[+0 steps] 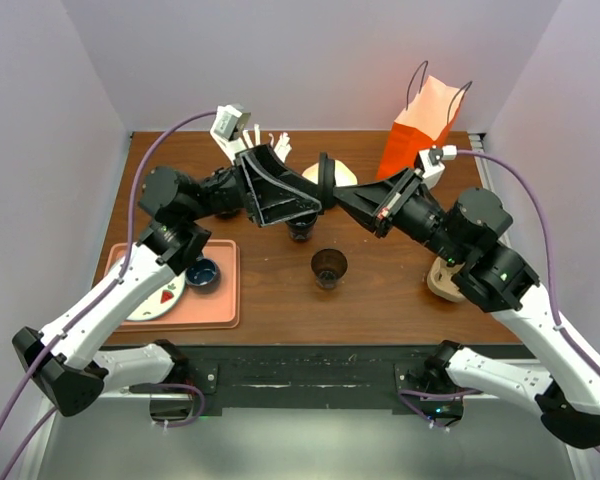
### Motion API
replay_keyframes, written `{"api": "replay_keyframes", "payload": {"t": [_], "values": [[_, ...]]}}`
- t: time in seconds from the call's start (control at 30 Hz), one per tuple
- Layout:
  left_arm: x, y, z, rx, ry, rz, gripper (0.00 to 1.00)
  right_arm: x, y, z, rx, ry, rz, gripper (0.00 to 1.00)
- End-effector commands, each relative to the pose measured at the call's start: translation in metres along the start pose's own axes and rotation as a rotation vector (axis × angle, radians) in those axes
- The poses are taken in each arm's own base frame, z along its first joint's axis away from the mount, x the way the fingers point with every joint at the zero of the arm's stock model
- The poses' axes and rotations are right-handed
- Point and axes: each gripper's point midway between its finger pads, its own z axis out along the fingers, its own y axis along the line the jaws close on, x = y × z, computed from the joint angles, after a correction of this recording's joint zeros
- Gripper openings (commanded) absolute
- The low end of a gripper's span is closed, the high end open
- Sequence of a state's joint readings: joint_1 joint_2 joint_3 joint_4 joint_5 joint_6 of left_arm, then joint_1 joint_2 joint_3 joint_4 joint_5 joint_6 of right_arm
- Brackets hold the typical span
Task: Pack the takeout coffee
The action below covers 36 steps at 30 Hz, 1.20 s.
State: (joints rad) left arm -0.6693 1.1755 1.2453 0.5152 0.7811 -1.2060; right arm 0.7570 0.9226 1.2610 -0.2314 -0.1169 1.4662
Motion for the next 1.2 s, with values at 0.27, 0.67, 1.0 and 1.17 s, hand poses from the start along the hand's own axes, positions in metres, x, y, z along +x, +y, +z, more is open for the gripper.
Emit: {"api": "replay_keyframes", "payload": {"t": [0.27,0.67,1.0,1.17], "values": [[0.023,0.136,-0.092,-0.739,0.008,0.064,0.89,-0.068,-0.068,0.009,0.536,-0.104,-0.747,0.0],[0.068,0.263,-0.196,-1.099,0.105,-0.062,0.86,-0.089,-0.234,-0.005,1.074,0.194,-1.055,0.0],[0.121,0.29,-0.188,-0.954,0.232,-0.164,0.77,-0.067,-0.315,0.001,1.11,0.354,-1.033,0.0],[0.142,0.298,-0.184,-0.956,0.267,-0.206,0.73,-0.062,-0.328,0.007,1.09,0.377,-1.029,0.0]]}}
